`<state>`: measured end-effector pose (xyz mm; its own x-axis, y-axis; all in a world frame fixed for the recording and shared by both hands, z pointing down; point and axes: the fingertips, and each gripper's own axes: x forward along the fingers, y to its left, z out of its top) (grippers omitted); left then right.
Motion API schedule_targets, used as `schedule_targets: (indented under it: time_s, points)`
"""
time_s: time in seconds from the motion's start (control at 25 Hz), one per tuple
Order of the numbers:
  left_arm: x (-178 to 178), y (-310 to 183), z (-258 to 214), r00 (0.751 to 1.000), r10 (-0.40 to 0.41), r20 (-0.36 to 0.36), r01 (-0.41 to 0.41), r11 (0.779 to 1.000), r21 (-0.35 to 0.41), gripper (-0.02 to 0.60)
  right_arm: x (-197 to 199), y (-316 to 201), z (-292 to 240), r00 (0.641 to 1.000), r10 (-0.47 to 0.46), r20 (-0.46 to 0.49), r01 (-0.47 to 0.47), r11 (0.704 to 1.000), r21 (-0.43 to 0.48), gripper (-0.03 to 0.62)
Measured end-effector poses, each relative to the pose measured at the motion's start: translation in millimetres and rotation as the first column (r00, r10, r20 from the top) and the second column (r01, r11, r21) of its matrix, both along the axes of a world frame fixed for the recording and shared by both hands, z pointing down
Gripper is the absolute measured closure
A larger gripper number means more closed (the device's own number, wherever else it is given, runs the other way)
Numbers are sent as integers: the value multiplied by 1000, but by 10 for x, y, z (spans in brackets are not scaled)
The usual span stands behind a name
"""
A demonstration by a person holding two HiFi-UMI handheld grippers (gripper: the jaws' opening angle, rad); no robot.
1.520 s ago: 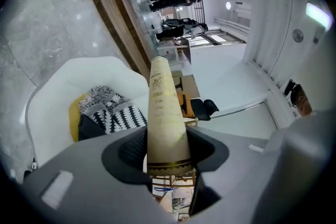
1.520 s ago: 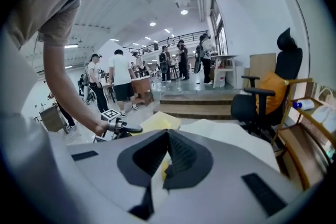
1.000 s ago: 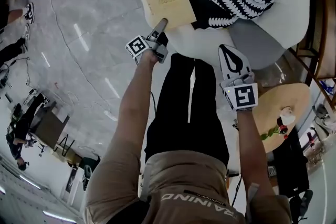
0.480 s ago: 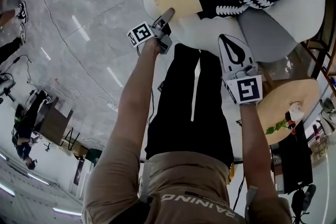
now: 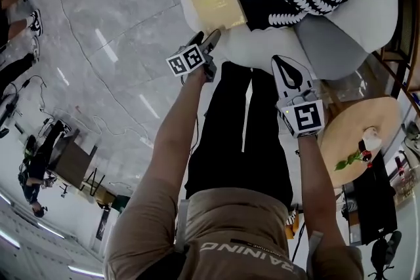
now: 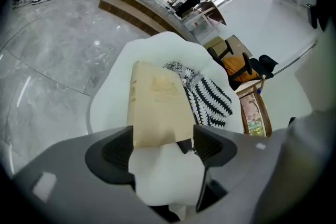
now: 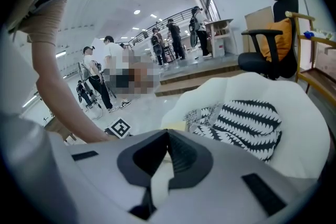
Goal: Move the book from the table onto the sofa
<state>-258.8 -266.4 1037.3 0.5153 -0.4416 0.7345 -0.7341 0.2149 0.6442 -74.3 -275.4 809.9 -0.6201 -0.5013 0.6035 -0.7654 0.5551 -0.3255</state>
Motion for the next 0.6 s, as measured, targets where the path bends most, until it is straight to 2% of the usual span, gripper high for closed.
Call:
schedule_targets:
  time_s: [0.08,0.16,0.28,0.44,0.6]
  points:
    - [-29,73,-142,1000,-23,4,23,1000,8,241,43,59,-118,1000,14,8,-14,1000,-3,589]
    - [-6,187,-314,1000,-21,-22,21,1000,1,241,86,150,-259,1000,21,10,-21,1000,-13,589]
    - [143,292,-636,996,57,-67,-57,998,9,241,180,260,-502,1000,21,0,-21,1000,-17,589]
    - [359,98,-1181,984,159,-85,-148,981,128,241,312,265,-773,1000,24,-8,-24,999,24,589]
    - [821,79,-2091,953,270,-139,-228,939,258,242,488,436,-1154,999,12,-33,-11,1000,22,589]
